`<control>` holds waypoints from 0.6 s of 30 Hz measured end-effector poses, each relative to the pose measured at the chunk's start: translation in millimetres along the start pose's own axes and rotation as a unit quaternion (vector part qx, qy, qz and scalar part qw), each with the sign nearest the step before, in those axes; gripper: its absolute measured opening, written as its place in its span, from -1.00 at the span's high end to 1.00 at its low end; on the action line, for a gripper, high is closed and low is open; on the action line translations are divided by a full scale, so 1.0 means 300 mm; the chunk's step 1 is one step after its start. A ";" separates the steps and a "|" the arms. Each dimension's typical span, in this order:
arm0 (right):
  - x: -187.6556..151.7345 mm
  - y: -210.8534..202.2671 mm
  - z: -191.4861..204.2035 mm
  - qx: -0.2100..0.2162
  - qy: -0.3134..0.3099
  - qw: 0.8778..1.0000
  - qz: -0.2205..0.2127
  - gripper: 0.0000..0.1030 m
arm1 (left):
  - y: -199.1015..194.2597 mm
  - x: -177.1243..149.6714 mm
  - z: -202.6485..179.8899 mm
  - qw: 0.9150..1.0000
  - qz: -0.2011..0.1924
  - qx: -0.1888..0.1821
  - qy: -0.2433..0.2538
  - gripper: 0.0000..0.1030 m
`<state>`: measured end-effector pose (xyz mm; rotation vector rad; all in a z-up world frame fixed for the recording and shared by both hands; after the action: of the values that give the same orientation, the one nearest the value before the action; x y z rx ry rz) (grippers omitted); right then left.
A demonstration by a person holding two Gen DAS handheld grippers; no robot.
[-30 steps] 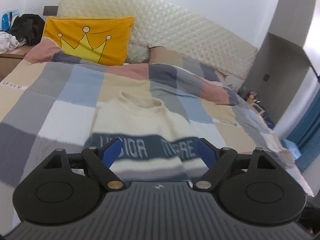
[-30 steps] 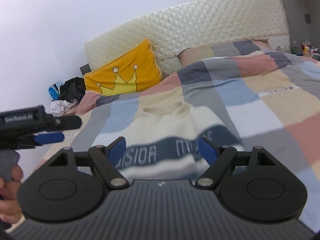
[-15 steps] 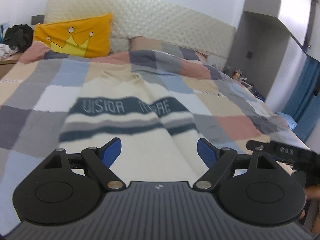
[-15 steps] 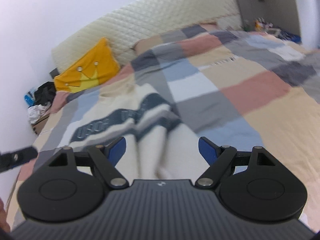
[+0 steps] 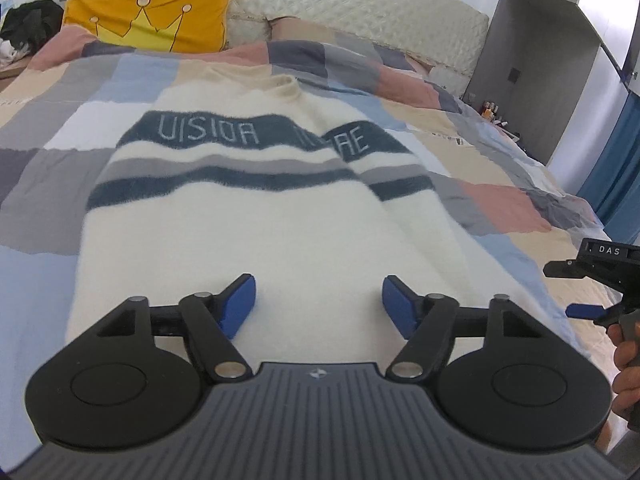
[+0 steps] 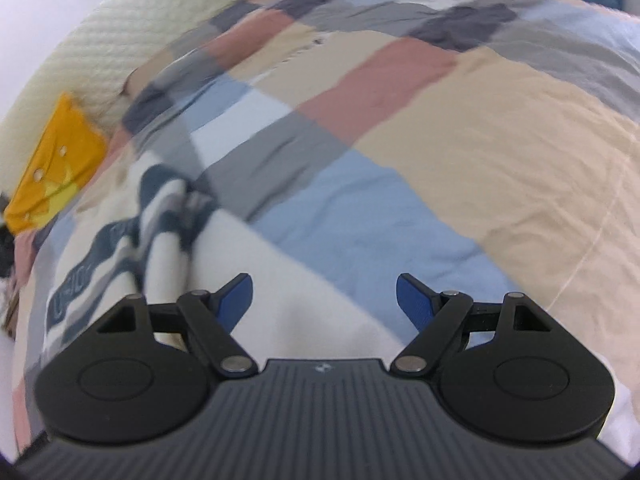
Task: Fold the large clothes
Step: 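Grasp a sleeve with the right gripper and pull it outward from the body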
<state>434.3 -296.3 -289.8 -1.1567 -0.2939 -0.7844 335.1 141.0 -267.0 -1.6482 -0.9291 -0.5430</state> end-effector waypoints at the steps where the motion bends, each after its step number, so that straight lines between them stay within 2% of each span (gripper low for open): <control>1: -0.001 0.007 -0.014 -0.011 0.006 1.000 0.000 -0.56 | 0.012 -0.006 0.010 1.000 0.005 -0.003 -0.008 -0.38; 4: -0.019 0.038 -0.038 -0.027 0.020 0.999 0.016 -0.56 | 0.044 -0.023 0.028 1.000 0.021 0.000 -0.018 -0.29; 10: -0.073 0.086 -0.018 -0.011 0.017 0.998 0.067 -0.60 | 0.073 -0.050 0.042 0.999 0.045 0.017 -0.018 -0.21; 12: -0.087 0.086 -0.007 -0.006 0.016 0.997 0.076 -0.52 | 0.071 -0.050 0.044 0.999 0.044 0.016 -0.023 -0.20; 15: -0.106 0.079 0.012 -0.003 -0.005 0.997 0.083 -0.22 | 0.070 -0.050 0.050 0.999 0.040 0.013 -0.031 -0.19; 16: -0.112 0.077 0.021 0.000 -0.014 0.996 0.085 -0.02 | 0.069 -0.049 0.051 0.999 0.039 0.013 -0.033 -0.19; 17: -0.119 0.074 0.032 0.010 -0.019 0.996 0.088 0.37 | 0.069 -0.048 0.051 0.999 0.037 0.012 -0.035 -0.19; 18: -0.125 0.069 0.045 0.019 -0.025 0.995 0.090 0.50 | 0.070 -0.046 0.052 0.999 0.036 0.012 -0.036 -0.19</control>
<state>424.4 -265.5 -320.9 -1.1511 -0.2399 -0.5899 341.9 150.1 -294.3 -1.6818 -0.9222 -0.4250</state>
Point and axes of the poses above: each gripper's, at about its wrist camera, not at the fingertips, and y roughly the way its jaws point, z to its left, x to its top, the point moved 9 cm from there along y, roughly the way its jaws point, and after that the axes turned 4 degrees about -y, right-handed, at the moved point
